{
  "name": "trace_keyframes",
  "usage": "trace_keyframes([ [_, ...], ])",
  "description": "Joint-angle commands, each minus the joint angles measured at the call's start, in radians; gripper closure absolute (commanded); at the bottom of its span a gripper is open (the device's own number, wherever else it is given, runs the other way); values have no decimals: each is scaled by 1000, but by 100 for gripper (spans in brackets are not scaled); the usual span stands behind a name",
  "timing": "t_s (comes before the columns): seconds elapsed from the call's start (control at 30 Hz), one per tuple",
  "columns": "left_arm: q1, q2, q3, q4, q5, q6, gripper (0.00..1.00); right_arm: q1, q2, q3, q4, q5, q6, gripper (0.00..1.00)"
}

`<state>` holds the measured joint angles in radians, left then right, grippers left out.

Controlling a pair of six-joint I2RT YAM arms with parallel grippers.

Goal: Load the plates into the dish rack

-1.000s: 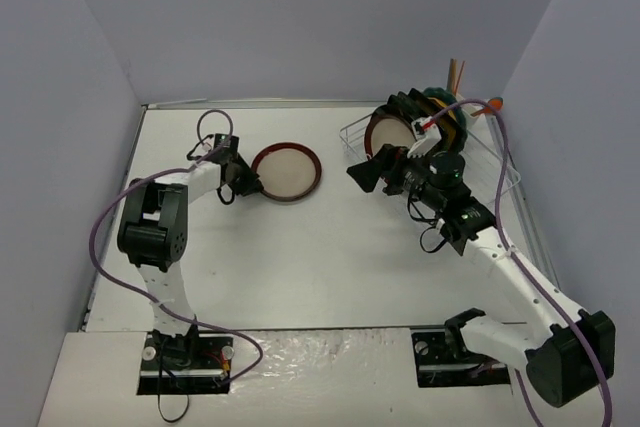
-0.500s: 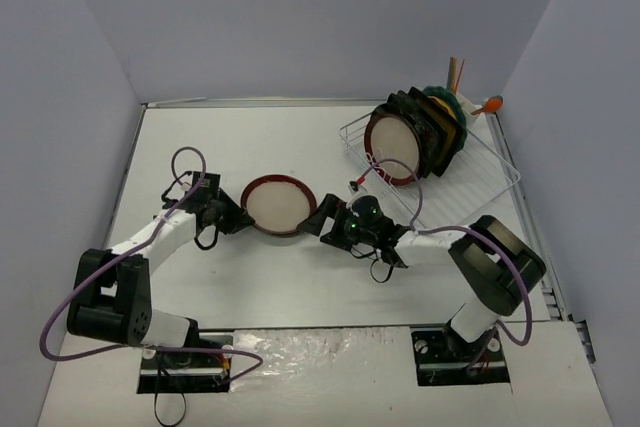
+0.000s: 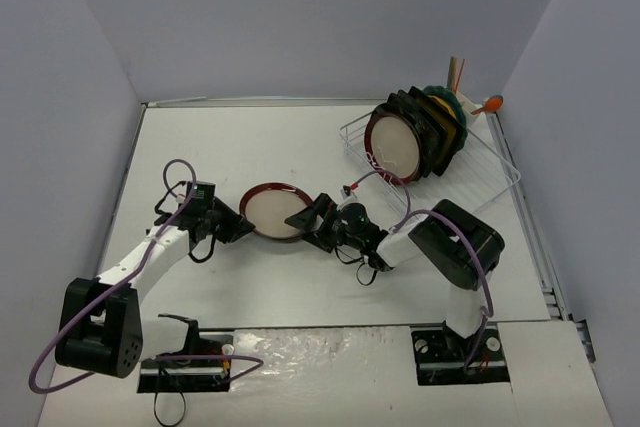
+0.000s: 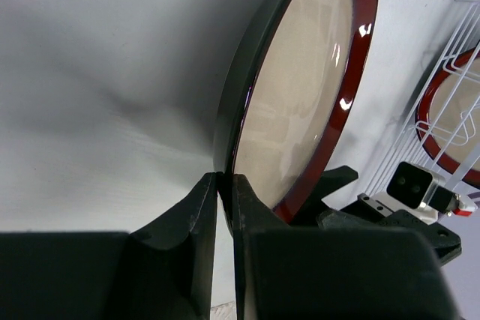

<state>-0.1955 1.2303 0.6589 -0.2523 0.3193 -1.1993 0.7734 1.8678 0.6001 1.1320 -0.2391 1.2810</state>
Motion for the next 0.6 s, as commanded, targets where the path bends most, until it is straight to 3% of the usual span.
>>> trace_keyframes([
  [0.0,-4,-60,27,128,92,-63,100,6,61,38,145,28,62,13],
  [0.1,-3,-76,2,132,104,-69,100,5,89,35,182,28,82,22],
  [0.27,-3,-117,-42,120,107,-65,100,1,70,34,173,48,59,48],
  [0.57,-4,-165,-154,128,136,-47,99,-1,-24,43,107,67,-23,83],
])
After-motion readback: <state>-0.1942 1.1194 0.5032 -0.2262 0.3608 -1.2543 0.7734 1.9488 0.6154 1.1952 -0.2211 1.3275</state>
